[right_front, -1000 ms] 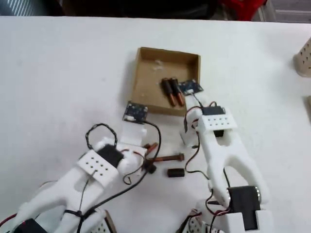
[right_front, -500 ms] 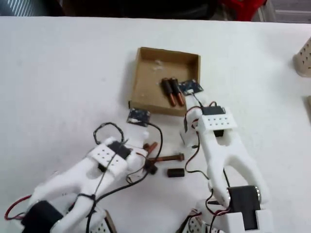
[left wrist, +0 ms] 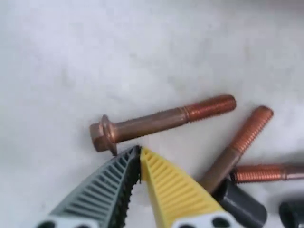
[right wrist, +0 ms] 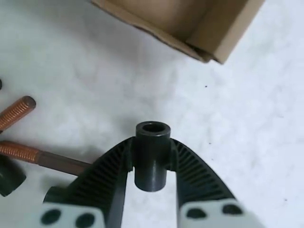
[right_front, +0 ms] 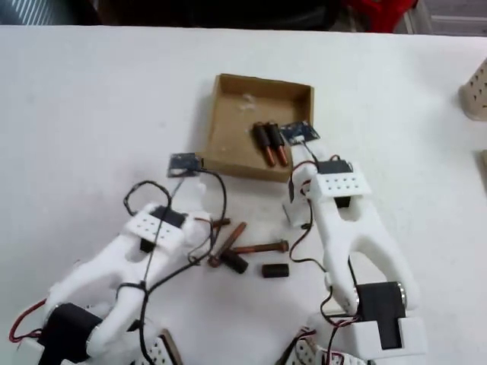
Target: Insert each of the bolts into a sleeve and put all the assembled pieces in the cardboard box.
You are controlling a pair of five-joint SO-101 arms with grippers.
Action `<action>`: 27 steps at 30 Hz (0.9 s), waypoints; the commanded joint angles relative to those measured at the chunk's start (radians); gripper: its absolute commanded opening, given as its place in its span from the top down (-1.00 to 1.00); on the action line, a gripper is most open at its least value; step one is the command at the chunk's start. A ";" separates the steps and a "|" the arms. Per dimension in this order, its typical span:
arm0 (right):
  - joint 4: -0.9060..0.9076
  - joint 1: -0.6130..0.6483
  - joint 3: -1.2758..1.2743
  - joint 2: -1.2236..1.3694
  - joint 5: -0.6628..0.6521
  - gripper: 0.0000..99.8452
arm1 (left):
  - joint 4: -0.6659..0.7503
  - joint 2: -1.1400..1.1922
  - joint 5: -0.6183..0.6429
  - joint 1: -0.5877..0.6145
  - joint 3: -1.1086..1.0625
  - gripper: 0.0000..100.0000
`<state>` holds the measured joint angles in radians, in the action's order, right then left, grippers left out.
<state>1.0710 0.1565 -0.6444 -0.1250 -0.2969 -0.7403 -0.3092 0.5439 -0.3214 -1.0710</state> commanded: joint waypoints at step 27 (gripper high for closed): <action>0.007 -0.002 0.044 -0.004 0.002 0.97 | 0.163 -0.173 0.180 0.097 0.037 0.71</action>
<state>1.0710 0.1565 -0.6444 -0.1250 -0.2969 -0.4749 -0.3506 0.6283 -0.1711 -1.0725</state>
